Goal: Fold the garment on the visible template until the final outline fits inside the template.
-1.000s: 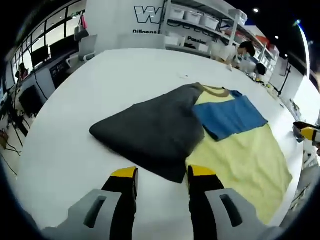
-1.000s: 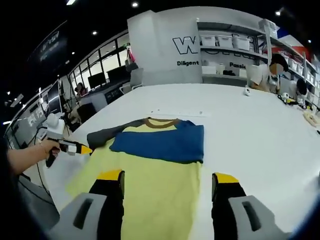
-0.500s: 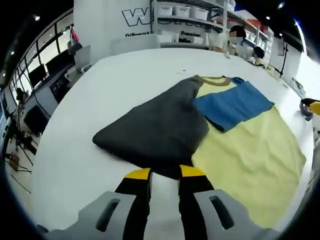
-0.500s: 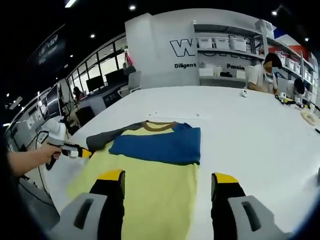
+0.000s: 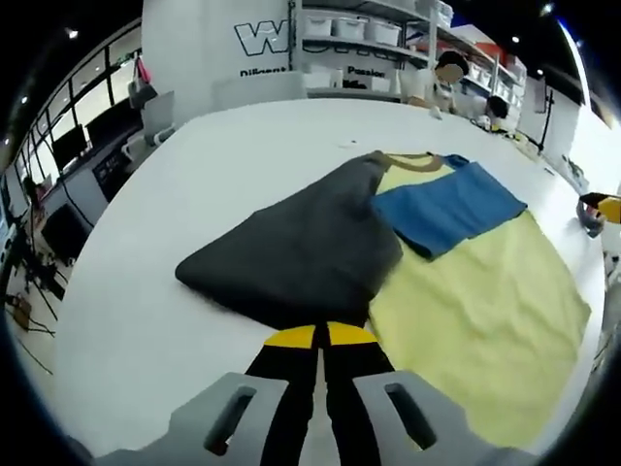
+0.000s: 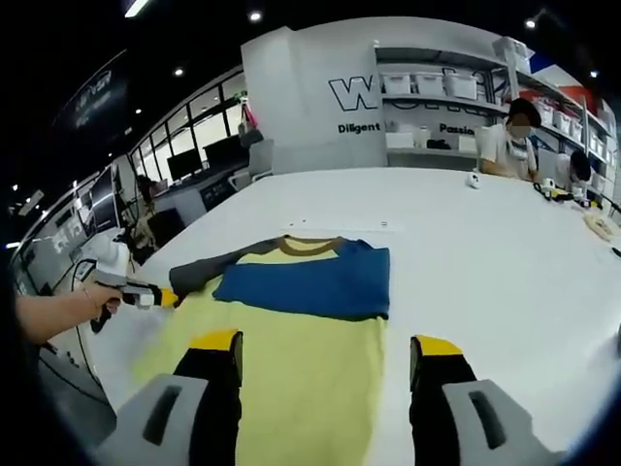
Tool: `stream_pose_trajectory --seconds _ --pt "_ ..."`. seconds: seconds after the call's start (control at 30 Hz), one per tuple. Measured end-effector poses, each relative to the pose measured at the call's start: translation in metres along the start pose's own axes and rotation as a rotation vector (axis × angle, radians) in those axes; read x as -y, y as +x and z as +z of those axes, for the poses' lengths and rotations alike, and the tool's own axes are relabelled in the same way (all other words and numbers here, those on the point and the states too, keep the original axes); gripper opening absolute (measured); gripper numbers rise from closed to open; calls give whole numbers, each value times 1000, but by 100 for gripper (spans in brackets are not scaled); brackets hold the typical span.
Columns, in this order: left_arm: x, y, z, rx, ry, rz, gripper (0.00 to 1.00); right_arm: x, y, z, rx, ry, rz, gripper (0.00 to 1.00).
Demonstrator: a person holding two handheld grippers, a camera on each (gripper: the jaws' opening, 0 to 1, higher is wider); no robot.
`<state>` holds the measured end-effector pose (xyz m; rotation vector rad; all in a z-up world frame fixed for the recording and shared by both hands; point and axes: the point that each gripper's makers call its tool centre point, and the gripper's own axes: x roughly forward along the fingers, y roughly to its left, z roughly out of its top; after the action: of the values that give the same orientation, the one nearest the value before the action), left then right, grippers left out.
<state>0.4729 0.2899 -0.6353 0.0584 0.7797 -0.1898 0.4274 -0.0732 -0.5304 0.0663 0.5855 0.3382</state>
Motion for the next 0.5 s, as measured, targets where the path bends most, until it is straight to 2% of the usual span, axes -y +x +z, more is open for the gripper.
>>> stream_pose_trajectory --seconds 0.33,0.43,0.5 --pt "1 -2 1 -8 -21 -22 1 -10 0 -10 -46 -9 41 75" --pt "1 -7 11 46 48 -24 1 -11 -1 -11 -55 -25 50 76" --pt "4 -7 10 39 60 -38 3 -14 -2 -11 -57 -30 55 76"
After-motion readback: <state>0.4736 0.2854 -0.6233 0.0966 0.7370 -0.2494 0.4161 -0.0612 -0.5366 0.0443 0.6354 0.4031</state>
